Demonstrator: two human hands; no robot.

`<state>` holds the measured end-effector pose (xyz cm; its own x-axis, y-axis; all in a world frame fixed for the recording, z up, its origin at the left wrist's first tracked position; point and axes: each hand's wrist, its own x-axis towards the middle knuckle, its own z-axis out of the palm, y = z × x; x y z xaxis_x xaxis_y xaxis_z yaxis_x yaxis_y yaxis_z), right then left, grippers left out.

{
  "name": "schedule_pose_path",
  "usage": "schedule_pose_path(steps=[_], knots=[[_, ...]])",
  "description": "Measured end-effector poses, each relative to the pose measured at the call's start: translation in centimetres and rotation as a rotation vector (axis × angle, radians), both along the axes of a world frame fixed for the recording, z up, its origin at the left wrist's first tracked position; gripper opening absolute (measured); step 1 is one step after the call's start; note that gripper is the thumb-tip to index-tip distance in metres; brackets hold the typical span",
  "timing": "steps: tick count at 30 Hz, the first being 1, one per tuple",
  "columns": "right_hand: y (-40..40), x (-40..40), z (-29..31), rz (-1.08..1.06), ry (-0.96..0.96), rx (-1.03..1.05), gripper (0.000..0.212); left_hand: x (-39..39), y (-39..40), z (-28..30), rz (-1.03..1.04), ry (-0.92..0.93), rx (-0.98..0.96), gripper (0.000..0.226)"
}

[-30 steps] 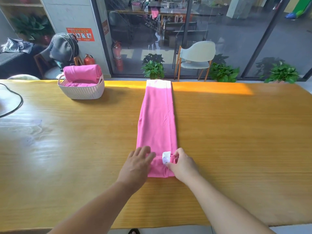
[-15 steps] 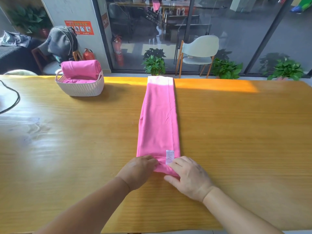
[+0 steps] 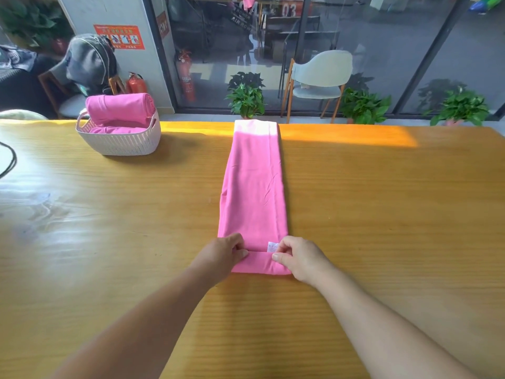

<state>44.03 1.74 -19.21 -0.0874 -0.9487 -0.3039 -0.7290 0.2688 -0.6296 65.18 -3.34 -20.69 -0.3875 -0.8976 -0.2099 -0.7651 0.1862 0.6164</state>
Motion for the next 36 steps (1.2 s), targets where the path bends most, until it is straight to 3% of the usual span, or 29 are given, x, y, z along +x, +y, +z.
schedule_pose_path(steps=[3, 7, 10, 12, 16, 20, 22, 28, 36], knots=[[0.2, 0.4, -0.1, -0.030, 0.027, -0.027, 0.013, 0.2, 0.5, -0.8, -0.059, -0.018, -0.151, 0.016], [0.0, 0.2, -0.2, -0.046, 0.018, -0.125, 0.018, 1.0, 0.4, -2.2, -0.182, -0.079, -0.555, 0.020], [0.0, -0.4, -0.7, 0.007, 0.021, -0.154, 0.022, 0.9, 0.2, -2.2, -0.332, -0.202, -0.791, 0.009], [0.3, -0.5, -1.0, -0.002, 0.005, -0.189, 0.027, 0.9, 0.5, -2.0, -0.423, -0.212, -0.844, 0.005], [1.3, -0.4, -2.2, 0.013, 0.083, -0.328, 0.029, 1.6, 0.9, -2.0, -0.485, -0.185, -0.821, 0.016], [1.6, 0.4, -2.9, 0.244, 0.609, -0.746, 0.025, 2.4, 1.7, -2.0, -0.460, -0.194, -0.730, 0.038], [1.8, 0.7, -2.6, 0.356, 0.650, -0.849, 0.018, 2.3, 1.9, -1.8, -0.460, -0.193, -0.722, 0.038], [2.8, -0.3, -2.4, 0.448, 0.598, -0.643, 0.041, 2.2, 2.1, -1.6, -0.412, -0.183, -0.727, 0.035], [2.5, 0.3, -1.9, 0.436, 0.580, -0.597, 0.035, 1.6, 2.5, -1.4, -0.275, -0.129, -0.580, 0.026]])
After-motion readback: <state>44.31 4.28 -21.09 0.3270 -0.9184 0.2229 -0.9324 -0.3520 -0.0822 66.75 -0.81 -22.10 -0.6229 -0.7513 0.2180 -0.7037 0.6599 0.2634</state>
